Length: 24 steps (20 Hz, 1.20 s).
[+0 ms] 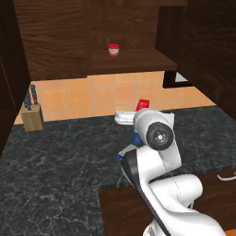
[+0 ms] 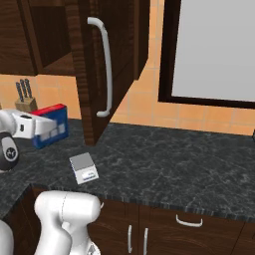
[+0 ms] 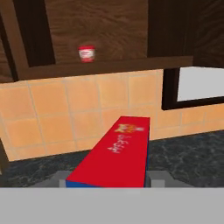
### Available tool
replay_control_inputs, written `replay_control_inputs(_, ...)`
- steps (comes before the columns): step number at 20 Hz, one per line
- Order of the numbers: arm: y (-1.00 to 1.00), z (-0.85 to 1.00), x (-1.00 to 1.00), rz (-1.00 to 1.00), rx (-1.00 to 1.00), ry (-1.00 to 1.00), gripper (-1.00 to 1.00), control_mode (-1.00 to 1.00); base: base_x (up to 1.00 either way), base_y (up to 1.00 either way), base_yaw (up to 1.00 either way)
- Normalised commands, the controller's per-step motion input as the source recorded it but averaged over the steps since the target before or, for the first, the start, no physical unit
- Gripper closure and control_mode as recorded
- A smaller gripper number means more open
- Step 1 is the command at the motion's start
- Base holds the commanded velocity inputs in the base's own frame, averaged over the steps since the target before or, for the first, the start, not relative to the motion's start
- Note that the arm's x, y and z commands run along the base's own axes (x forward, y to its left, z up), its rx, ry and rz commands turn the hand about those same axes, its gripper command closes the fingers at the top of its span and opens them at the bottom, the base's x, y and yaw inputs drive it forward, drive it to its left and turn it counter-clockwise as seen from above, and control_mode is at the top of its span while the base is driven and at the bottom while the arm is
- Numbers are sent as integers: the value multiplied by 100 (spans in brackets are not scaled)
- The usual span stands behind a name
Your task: Pick the boxed food and place it on the digital scale for weighing, and close the cabinet.
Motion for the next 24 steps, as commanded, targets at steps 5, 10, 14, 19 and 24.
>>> replay_control_inputs(5, -8, -57, 42, -8, -1, 7, 100, -100, 0, 0, 0)
replay_control_inputs(10, -18, -57, 43, 0, 0, -1, 100, -100, 0, 0, 0)
replay_control_inputs(14, -14, -48, 44, 0, 0, 1, 100, -100, 0, 0, 0)
replay_control_inputs(19, -15, -49, 13, -1, 0, 4, 100, -100, 0, 0, 0)
replay_control_inputs(24, -8, -50, 16, -7, 0, 9, 100, -100, 0, 0, 0)
